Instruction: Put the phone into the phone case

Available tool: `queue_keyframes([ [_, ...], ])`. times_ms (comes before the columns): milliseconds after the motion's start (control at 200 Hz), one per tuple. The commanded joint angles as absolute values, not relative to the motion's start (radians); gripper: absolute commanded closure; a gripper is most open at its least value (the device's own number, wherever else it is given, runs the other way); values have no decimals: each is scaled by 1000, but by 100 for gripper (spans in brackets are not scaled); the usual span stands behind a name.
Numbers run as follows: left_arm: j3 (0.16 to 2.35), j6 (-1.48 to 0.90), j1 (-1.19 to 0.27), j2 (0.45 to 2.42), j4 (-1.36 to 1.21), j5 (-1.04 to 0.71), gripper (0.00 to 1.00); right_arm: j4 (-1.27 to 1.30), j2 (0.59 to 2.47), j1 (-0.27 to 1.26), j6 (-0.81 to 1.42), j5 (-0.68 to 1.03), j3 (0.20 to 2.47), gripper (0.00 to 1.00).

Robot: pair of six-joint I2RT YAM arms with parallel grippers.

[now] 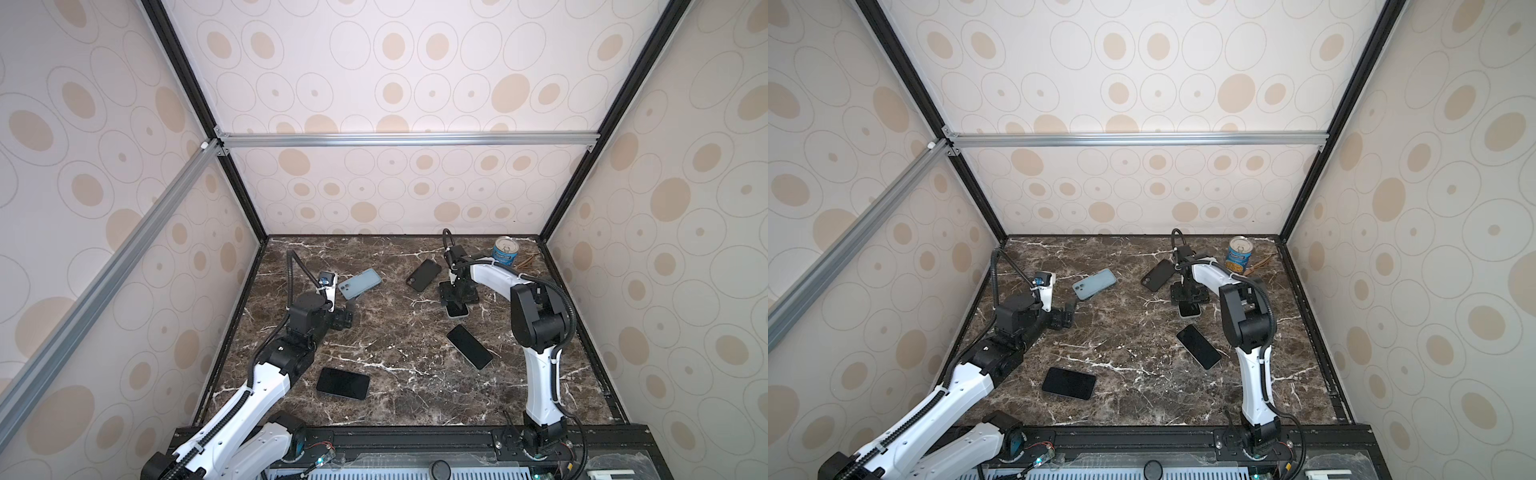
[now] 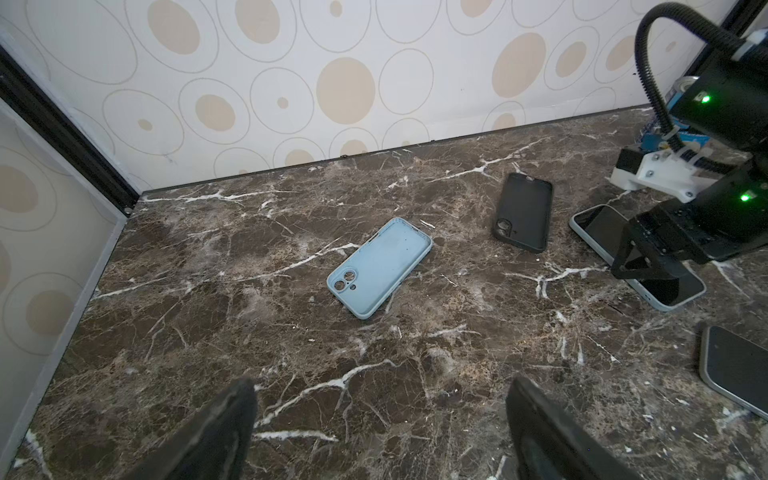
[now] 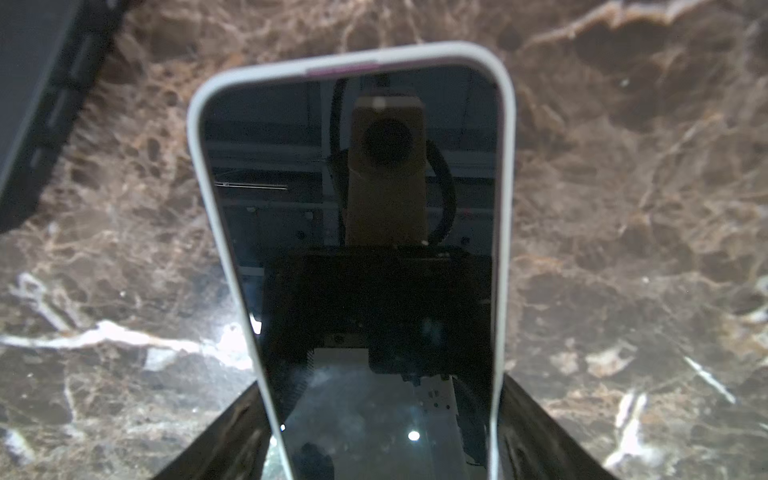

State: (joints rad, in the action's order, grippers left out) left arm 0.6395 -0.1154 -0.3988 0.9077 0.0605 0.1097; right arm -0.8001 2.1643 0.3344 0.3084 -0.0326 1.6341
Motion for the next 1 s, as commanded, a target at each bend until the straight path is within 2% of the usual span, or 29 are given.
queue_keyframes([
  [0,653,-124,-393,893,43,97,7,-888,2200,321,409,-30,1563,17],
  [410,652,-124,-393,882,45,92,7,-899,2146,284,506,-17,1529,16],
  [995,652,-126,-392,879,45,86,7,-870,2053,134,434,54,1379,16],
])
